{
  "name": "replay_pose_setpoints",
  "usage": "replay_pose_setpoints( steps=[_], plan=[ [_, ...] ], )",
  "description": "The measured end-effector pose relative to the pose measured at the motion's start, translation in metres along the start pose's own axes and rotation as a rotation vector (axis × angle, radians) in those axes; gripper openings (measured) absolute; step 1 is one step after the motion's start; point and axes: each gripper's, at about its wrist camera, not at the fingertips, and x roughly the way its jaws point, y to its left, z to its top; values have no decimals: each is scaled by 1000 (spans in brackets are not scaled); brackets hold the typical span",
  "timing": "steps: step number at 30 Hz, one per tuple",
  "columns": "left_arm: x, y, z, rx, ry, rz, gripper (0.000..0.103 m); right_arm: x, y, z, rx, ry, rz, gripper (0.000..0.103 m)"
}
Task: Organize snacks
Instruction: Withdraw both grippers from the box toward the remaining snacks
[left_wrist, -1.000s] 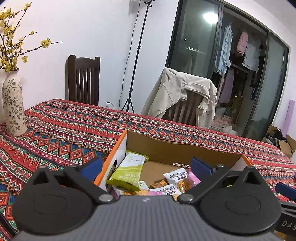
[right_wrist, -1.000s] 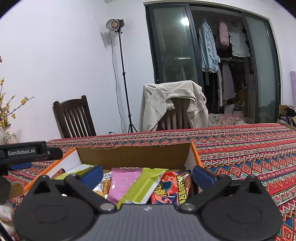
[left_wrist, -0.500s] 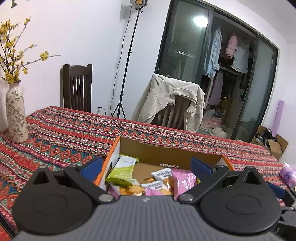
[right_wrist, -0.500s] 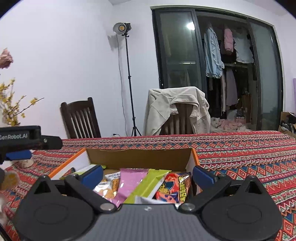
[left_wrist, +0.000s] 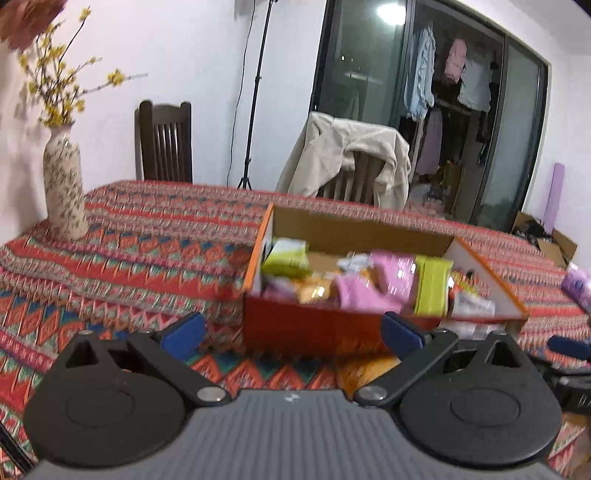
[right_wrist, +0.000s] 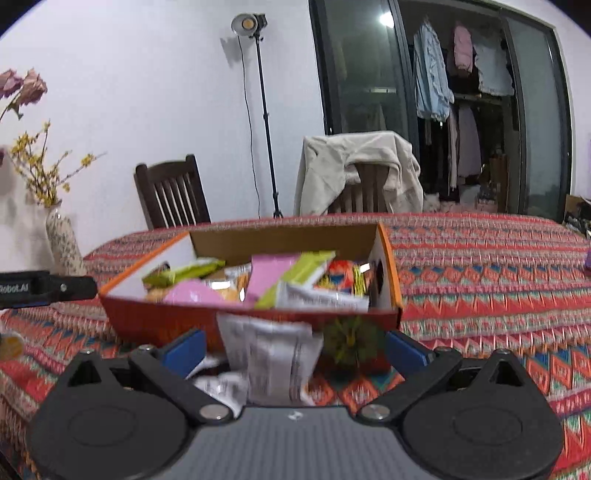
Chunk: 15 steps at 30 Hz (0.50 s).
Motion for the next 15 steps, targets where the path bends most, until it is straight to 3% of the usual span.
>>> replay_pose_setpoints(
  steps=[8,15],
  plan=[
    [3,19,-29,5,50,21,103,1,2,-19,8,59,-9,103],
    [5,15,-35,27,32,4,103,0,13,-25,-10,79,-5,103]
  ],
)
